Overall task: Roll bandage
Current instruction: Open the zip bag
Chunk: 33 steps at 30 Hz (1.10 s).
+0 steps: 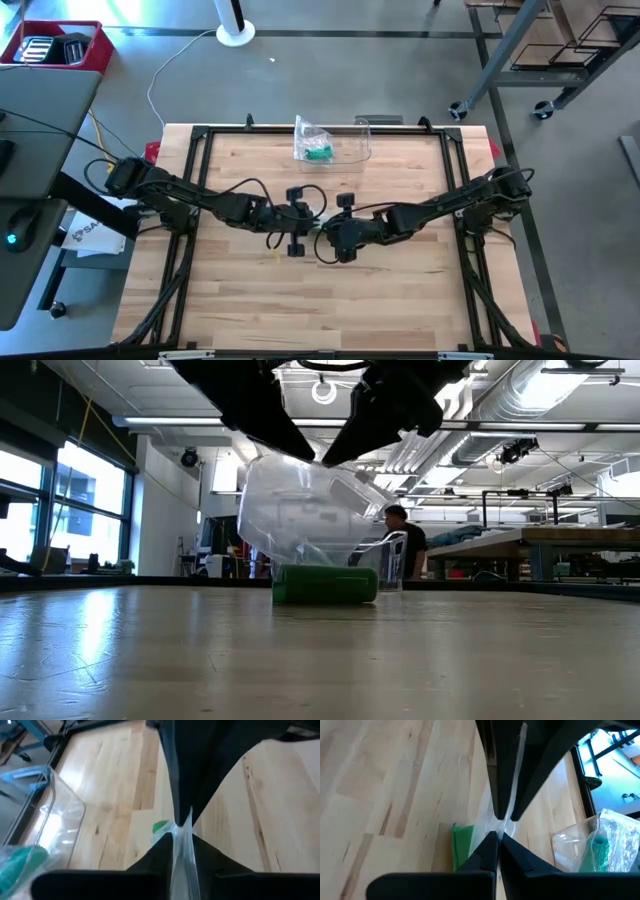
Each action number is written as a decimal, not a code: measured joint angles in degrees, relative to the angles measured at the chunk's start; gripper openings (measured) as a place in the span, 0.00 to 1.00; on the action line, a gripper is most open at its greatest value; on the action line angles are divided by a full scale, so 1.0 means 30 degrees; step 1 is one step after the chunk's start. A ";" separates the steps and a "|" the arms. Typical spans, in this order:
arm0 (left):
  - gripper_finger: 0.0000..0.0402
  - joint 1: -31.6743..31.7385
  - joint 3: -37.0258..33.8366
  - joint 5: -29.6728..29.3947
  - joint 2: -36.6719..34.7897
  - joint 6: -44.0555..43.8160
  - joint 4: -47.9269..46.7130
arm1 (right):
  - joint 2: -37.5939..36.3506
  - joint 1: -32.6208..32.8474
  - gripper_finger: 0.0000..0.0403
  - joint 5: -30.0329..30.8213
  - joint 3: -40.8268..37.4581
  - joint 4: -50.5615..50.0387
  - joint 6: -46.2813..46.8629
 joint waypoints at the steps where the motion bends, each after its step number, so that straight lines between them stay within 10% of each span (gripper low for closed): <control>1: 0.08 0.0008 0.0000 0.0002 0.0000 -0.0210 -0.0156 | 0.0000 0.0001 0.00 0.0003 0.0000 0.0005 -0.0117; 8: 0.00 0.0008 0.0000 0.0141 0.0000 -0.2343 -0.0940 | 0.0000 0.0005 0.02 0.0078 0.0000 -0.0014 -0.1174; 15: 0.00 -0.0631 -0.0976 -0.3875 0.0015 -0.6472 -0.0854 | -0.0914 0.0692 0.28 0.2173 -0.0011 -0.0008 -0.0360; 19: 0.00 -0.1295 -0.1794 -0.5461 -0.0029 -0.7590 0.1767 | -0.0896 0.1262 0.40 -0.0179 -0.0007 0.0023 -0.1485; 33: 0.00 -0.2446 -0.3478 -0.5650 -0.0051 -0.8552 0.6677 | 0.0257 0.1898 0.42 0.2259 -0.0007 0.1762 -0.3643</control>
